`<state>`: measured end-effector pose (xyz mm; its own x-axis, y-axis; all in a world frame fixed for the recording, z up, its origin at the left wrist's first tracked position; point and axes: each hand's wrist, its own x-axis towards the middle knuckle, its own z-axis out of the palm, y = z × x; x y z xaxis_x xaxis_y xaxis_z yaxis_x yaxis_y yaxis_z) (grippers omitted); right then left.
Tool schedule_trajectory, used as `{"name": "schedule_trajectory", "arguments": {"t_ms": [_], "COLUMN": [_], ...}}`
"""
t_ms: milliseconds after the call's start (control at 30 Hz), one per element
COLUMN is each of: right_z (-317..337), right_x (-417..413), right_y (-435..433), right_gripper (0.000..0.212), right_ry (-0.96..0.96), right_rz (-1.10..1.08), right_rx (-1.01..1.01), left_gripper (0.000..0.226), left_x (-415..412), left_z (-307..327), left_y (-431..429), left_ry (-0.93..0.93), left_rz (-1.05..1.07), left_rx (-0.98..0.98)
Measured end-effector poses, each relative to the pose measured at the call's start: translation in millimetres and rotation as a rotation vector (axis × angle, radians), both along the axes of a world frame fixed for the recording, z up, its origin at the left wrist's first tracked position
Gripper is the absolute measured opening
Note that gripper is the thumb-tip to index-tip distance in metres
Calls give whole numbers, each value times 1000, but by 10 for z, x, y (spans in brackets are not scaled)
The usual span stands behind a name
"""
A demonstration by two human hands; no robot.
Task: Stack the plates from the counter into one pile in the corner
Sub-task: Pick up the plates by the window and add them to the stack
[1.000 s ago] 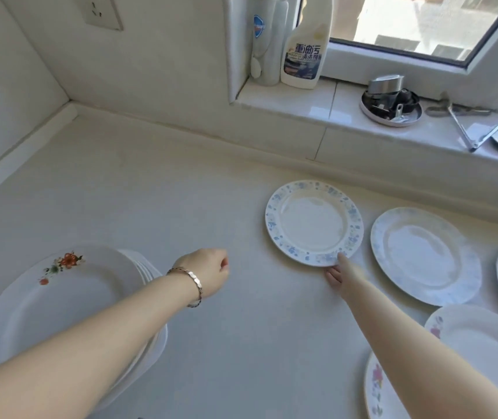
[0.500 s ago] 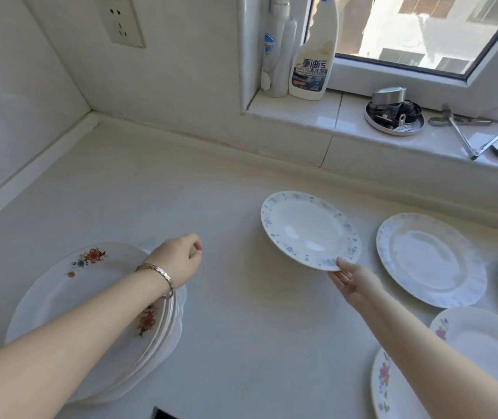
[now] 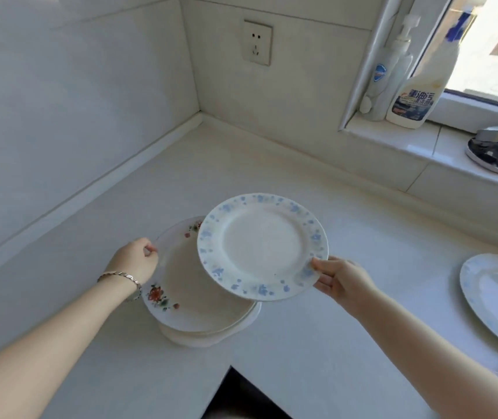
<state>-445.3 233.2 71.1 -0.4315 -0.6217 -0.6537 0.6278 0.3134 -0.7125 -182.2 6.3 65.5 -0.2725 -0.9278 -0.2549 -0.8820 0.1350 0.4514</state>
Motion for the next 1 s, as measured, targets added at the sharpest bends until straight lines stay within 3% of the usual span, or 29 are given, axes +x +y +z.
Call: {"name": "schedule_trajectory", "arguments": {"t_ms": [333, 433, 533, 700, 833, 1000], "right_z": [-161, -145, -138, -204, -213, -196], "right_x": [664, 777, 877, 987, 988, 815], "right_y": [-334, -371, -426, -545, -586, -422], "right_gripper": [12, 8, 24, 43, 44, 53], "right_ry": [129, 370, 625, 806, 968, 994], "right_rz": [140, 183, 310, 493, 608, 615], "right_rx": [125, 185, 285, 367, 492, 535], "left_gripper": [13, 13, 13, 14, 18, 23], "left_x": [459, 487, 517, 542, 540, 298], "left_z": [-174, -209, -224, -232, -183, 108], "left_y": [-46, -49, -60, -108, -90, -7], "left_ry": [26, 31, 23, 41, 34, 23], "left_rz": [119, 131, 141, 176, 142, -10], "left_rx": [45, 67, 71, 71, 62, -81]}}
